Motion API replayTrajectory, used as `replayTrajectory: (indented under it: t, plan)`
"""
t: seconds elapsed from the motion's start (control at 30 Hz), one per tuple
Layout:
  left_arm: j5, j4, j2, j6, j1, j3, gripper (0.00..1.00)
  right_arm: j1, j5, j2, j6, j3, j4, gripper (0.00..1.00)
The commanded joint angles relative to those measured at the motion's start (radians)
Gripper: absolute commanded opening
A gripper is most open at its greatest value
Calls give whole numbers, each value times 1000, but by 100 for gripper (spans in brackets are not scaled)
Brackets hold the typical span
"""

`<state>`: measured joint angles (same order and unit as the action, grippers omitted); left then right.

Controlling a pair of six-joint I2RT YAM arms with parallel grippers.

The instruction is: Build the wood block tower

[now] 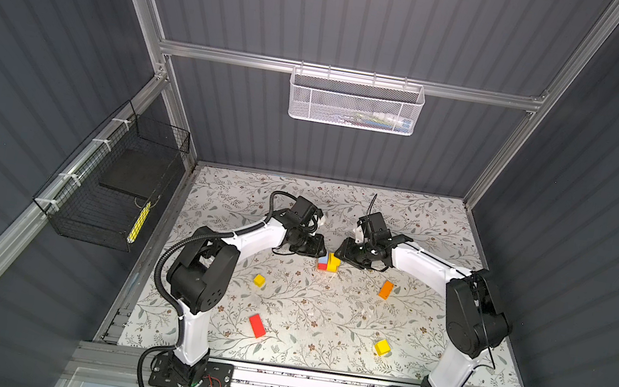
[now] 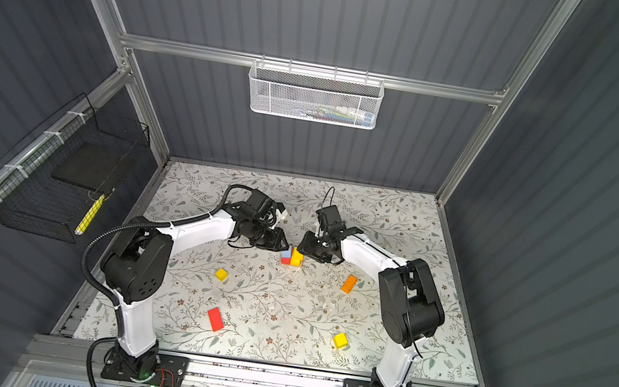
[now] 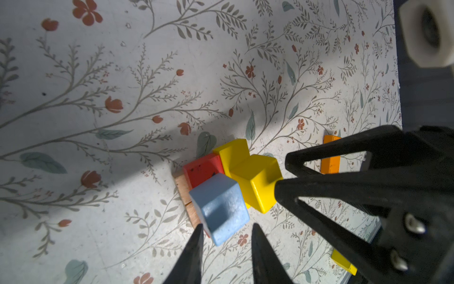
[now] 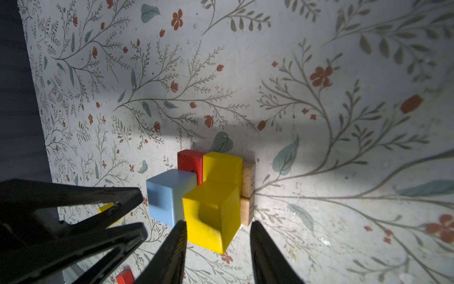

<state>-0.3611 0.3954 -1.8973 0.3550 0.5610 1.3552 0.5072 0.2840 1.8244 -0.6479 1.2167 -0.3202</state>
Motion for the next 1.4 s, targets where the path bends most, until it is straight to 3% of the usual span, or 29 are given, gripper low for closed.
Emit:
replayTrajectory:
  t: [0.0, 1.37]
  plan:
    - [-16, 18, -26, 2, -9, 28, 34, -3, 6, 27, -6, 6, 3, 44]
    - [-63, 9, -74, 14, -12, 47, 27, 0, 41, 39, -56, 1, 33, 32]
